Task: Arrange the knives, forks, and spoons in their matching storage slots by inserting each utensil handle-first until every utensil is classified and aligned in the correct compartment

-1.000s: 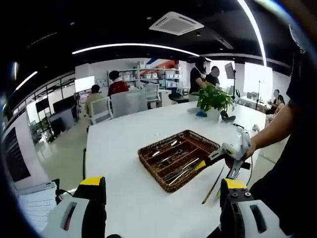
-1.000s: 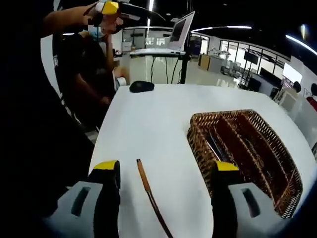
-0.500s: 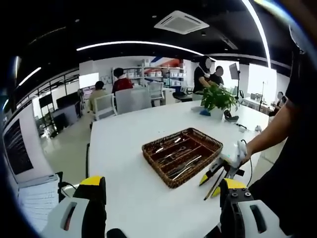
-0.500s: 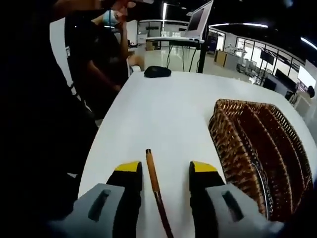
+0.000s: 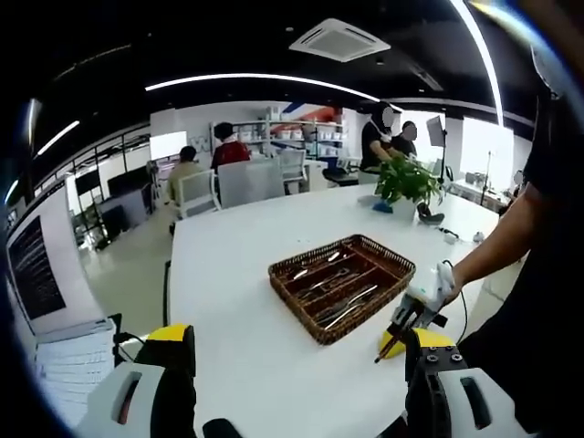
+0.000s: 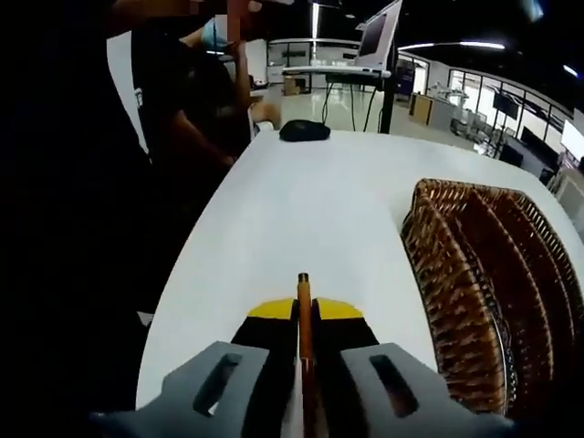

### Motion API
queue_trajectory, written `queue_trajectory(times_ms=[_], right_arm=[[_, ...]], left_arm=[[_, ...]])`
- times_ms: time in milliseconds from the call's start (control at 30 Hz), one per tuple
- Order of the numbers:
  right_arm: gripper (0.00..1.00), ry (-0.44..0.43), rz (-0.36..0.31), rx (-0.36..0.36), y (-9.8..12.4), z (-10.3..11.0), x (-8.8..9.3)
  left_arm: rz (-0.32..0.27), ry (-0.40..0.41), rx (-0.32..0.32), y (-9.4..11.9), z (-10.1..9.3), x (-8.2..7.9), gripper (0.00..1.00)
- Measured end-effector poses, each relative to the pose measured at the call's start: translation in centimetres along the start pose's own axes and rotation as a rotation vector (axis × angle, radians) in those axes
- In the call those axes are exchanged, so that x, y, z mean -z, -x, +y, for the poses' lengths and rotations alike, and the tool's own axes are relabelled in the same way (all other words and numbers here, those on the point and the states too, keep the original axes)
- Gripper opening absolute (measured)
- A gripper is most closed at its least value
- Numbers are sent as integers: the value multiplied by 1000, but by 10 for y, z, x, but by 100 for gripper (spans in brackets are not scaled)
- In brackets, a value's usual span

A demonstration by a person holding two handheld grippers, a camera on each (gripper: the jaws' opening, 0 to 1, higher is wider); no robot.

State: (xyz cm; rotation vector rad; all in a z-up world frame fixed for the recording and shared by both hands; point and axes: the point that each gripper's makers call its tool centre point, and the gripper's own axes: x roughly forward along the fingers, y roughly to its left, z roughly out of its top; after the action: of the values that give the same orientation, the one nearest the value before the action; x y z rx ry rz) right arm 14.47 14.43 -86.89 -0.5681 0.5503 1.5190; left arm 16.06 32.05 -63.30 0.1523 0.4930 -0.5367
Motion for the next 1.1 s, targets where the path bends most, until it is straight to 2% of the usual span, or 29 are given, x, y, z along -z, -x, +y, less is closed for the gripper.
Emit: queue_trajectory(times_ms=[133,200,433,467,567,767,1100], right_arm=[[4,-8,6,34,2,-10,2],[3,-65,19,74,4,-18,6],[2,-115,-7,102,15,-30,-2],[2,-149,-12,101,16,-30,-3],[2,-138,13,114,21,-33,-5],[2,-178,21,126,34,-41,-19],[2,-174,1,193,64,-61,-54]], left_arm=[[-2,3,-1,-1,1,-1,100],[-3,4,-2,-1,1,-1,100],[-3,4,-1,-3,0,0,100],[-4,4,0,-3,0,-1,100],[-10,3,0,-5,-1,-3,100],[-16,-2,9,-9,-7,-6,100],[-17,-8,18,-13,-8,-8,100]])
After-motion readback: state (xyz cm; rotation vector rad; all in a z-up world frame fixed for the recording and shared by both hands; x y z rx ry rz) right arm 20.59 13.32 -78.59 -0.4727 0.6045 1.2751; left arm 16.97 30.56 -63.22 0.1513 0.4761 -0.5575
